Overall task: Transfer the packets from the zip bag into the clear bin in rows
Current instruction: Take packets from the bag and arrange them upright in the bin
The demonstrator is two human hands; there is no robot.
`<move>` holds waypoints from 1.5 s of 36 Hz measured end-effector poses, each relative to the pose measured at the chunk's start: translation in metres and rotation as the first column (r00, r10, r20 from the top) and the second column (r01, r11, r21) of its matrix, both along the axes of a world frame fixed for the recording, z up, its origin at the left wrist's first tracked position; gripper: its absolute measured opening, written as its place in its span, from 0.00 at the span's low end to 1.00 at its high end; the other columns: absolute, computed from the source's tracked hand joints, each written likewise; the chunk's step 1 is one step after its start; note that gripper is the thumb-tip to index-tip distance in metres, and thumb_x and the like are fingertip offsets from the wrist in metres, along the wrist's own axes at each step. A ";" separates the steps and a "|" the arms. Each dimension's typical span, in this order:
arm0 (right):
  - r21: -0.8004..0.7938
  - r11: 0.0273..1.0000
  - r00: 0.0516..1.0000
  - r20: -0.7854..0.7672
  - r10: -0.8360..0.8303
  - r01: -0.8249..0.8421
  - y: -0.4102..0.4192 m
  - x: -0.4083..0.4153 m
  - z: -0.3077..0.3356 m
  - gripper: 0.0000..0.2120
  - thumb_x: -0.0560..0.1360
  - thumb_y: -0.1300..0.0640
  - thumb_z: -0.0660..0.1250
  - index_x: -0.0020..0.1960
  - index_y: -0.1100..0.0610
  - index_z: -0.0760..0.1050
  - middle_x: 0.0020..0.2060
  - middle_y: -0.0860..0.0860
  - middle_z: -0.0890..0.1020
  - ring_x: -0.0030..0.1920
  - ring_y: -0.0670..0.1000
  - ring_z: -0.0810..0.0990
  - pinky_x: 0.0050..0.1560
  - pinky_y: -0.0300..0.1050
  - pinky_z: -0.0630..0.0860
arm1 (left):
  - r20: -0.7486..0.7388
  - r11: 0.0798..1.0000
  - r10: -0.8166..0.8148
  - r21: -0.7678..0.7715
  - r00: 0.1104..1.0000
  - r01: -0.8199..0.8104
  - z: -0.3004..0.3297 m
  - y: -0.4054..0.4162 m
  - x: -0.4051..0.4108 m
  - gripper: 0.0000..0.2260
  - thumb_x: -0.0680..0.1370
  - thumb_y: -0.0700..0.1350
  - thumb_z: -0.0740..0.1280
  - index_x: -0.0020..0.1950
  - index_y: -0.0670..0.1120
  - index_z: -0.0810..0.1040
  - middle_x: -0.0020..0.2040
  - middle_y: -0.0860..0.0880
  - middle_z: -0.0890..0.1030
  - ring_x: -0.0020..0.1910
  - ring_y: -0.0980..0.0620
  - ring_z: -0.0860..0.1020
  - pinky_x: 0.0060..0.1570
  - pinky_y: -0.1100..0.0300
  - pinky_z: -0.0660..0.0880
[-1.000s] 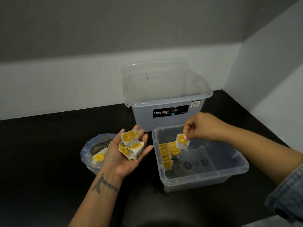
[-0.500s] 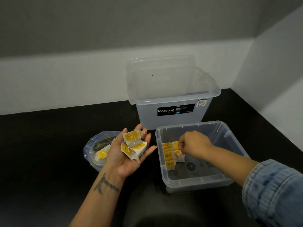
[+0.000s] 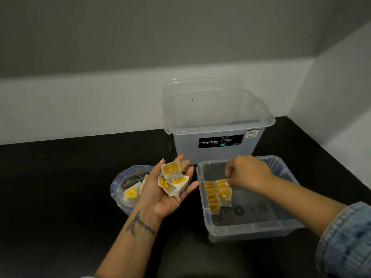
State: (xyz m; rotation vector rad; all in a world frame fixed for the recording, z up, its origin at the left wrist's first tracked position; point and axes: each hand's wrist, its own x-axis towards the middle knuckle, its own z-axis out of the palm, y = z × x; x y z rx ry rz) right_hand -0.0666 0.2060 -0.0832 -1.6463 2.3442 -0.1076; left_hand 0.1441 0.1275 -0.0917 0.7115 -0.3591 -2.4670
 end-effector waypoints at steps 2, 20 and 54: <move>-0.089 0.996 0.997 0.074 0.019 -0.012 -0.001 0.005 0.021 0.05 0.72 0.49 0.72 0.44 0.47 0.77 0.39 0.43 0.79 0.44 0.45 0.79 0.47 0.44 0.78 | -0.010 1.000 -0.007 0.007 1.000 0.007 0.001 0.000 -0.002 0.18 0.79 0.54 0.58 0.57 0.45 0.80 0.49 0.43 0.84 0.40 0.46 0.84 0.42 0.42 0.79; -0.356 0.887 0.952 -0.034 0.304 -0.296 -0.016 0.091 0.084 0.06 0.75 0.46 0.68 0.48 0.46 0.80 0.43 0.44 0.83 0.45 0.43 0.79 0.44 0.40 0.74 | -0.026 0.996 -0.079 0.042 0.997 0.080 0.003 0.004 -0.002 0.19 0.78 0.54 0.60 0.59 0.42 0.77 0.54 0.41 0.80 0.63 0.44 0.74 0.48 0.38 0.75; -0.018 0.998 0.978 0.198 0.062 -0.060 0.029 -0.015 0.017 0.06 0.73 0.54 0.71 0.41 0.46 0.76 0.35 0.43 0.79 0.40 0.41 0.78 0.44 0.37 0.75 | -0.016 1.000 0.020 0.022 1.000 -0.020 -0.003 -0.001 -0.008 0.16 0.78 0.53 0.58 0.56 0.46 0.80 0.51 0.44 0.83 0.39 0.47 0.84 0.38 0.43 0.81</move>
